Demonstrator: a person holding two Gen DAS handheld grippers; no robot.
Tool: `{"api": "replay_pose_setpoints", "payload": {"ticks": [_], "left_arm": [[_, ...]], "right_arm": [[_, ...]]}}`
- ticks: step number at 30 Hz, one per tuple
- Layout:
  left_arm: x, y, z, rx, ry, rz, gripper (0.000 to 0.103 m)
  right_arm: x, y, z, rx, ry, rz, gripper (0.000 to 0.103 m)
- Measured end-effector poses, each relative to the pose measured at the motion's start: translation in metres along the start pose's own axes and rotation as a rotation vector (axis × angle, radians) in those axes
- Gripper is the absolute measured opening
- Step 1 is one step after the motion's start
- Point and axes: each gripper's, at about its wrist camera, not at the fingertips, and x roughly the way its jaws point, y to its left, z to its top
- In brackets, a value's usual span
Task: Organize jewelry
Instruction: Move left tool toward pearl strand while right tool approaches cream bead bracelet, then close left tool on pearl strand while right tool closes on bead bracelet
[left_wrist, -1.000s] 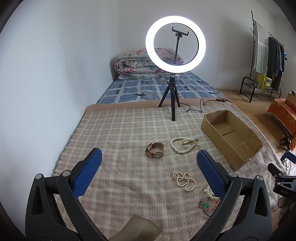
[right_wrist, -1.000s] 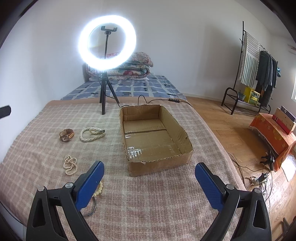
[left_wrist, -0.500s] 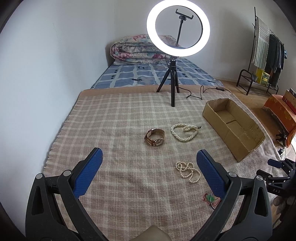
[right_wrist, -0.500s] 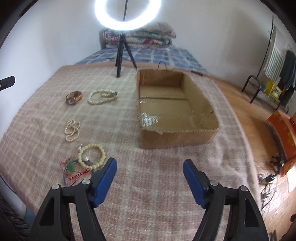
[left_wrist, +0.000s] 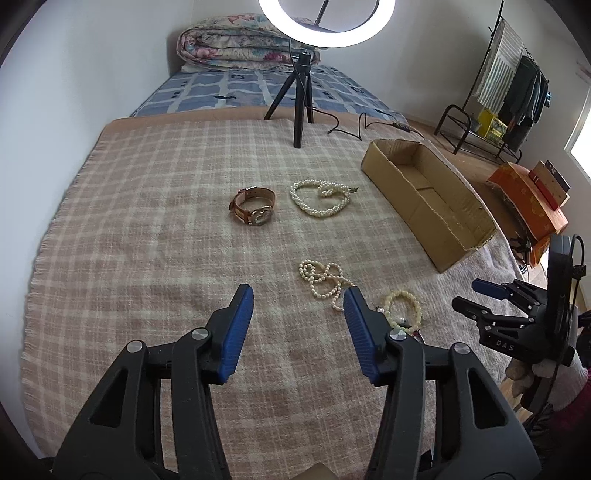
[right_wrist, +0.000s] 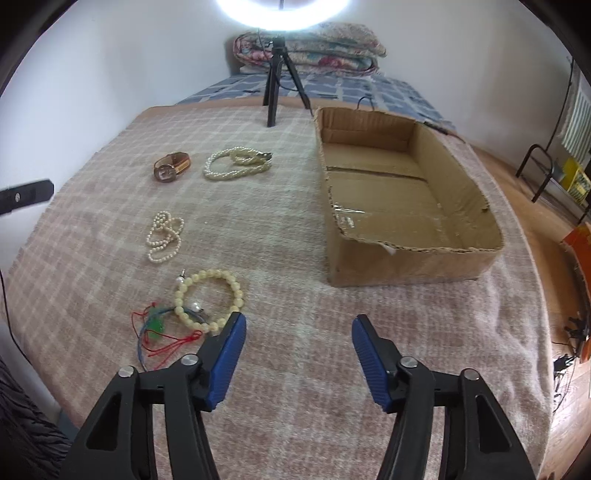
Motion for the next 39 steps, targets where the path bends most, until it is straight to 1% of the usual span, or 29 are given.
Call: {"api": "replay_pose_setpoints", "payload": {"ticks": [1, 3, 4, 6, 7, 10, 13, 18, 24, 26, 29, 39], "left_arm": [[0.0, 0.0, 0.001, -0.002, -0.002, -0.001, 0.053], [-0.001, 0.002, 0.003, -0.008, -0.011, 0.001, 0.053], [-0.001, 0.004, 0.004, -0.012, -0.012, 0.004, 0.053], [0.002, 0.009, 0.006, -0.025, -0.007, 0.007, 0.05], [0.005, 0.011, 0.007, -0.032, 0.002, 0.008, 0.044], [0.014, 0.018, 0.009, -0.061, 0.033, -0.008, 0.044], [0.023, 0.018, 0.01, -0.068, 0.064, -0.035, 0.044], [0.039, 0.013, 0.015, -0.061, 0.084, -0.05, 0.044], [0.068, 0.014, 0.02, -0.101, 0.151, -0.073, 0.044], [0.074, 0.014, 0.022, -0.107, 0.159, -0.068, 0.044], [0.084, 0.013, 0.023, -0.113, 0.182, -0.078, 0.044], [0.115, 0.0, 0.017, -0.081, 0.253, -0.084, 0.044]], "right_arm": [[0.004, 0.001, 0.002, 0.005, 0.008, 0.016, 0.056], [0.01, 0.004, 0.004, 0.014, 0.027, 0.049, 0.05], [0.014, 0.006, 0.004, 0.017, 0.039, 0.06, 0.049], [0.021, 0.009, 0.004, 0.024, 0.06, 0.079, 0.046], [0.025, 0.01, 0.004, 0.03, 0.071, 0.092, 0.044], [0.033, 0.009, 0.004, 0.06, 0.097, 0.117, 0.042], [0.037, 0.01, 0.005, 0.076, 0.109, 0.135, 0.04], [0.043, 0.012, 0.007, 0.076, 0.124, 0.13, 0.04], [0.051, 0.014, 0.007, 0.079, 0.136, 0.115, 0.04], [0.052, 0.014, 0.008, 0.079, 0.133, 0.113, 0.04], [0.057, 0.016, 0.01, 0.075, 0.135, 0.108, 0.04], [0.065, 0.03, 0.012, 0.011, 0.137, 0.049, 0.039]]}}
